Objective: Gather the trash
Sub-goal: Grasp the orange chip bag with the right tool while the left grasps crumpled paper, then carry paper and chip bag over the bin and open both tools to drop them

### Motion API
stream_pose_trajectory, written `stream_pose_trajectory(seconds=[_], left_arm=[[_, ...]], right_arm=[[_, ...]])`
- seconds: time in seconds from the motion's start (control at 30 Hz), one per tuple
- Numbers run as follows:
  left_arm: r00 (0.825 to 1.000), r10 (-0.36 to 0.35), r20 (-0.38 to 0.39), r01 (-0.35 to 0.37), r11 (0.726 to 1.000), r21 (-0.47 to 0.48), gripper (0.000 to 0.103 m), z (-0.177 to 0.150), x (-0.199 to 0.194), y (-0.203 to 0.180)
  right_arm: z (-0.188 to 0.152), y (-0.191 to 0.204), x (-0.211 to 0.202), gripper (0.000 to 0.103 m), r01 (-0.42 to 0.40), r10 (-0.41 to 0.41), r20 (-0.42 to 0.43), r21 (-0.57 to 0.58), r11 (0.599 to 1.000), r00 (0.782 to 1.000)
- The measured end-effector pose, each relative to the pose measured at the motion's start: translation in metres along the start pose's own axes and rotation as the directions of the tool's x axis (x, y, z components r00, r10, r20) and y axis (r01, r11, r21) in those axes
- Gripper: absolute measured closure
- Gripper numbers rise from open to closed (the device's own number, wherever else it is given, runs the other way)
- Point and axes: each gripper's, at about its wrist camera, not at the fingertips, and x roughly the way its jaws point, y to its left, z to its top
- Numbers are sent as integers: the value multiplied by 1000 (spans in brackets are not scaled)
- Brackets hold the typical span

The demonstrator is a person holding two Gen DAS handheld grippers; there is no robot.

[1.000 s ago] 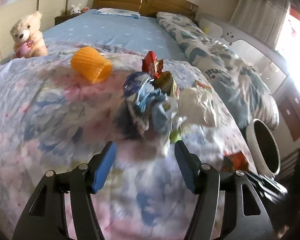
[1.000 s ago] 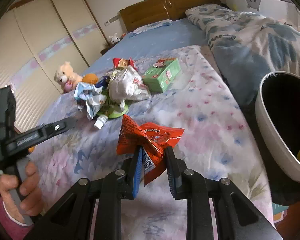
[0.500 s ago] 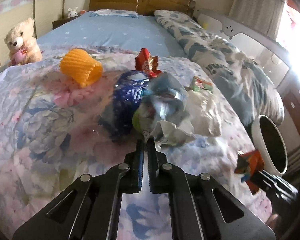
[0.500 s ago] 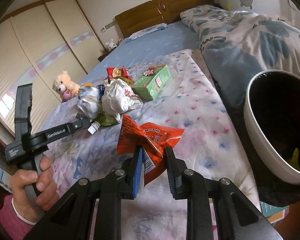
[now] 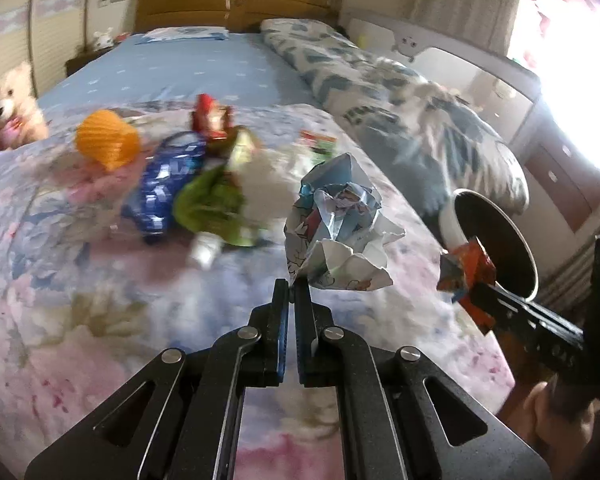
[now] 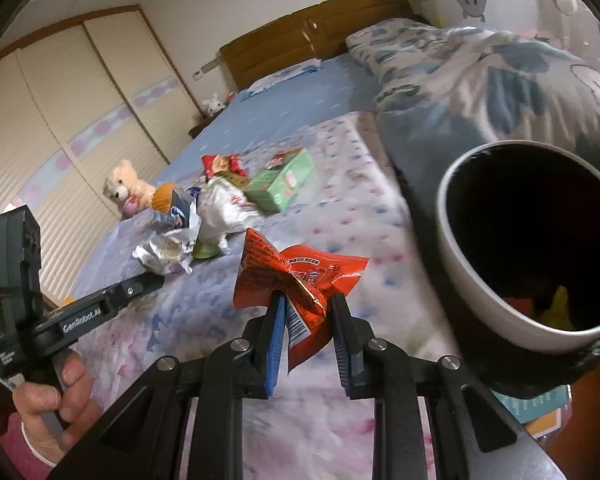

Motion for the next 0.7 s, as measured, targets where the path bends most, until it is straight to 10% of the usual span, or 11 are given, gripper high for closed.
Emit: stream_pose_trajectory(seconds=[0.7], left_arm=[[992,-122,-36,127,968,217,100,15,23,-135]], right_arm=[[18,-93,-71,80,140,-153,101,121,983,983]])
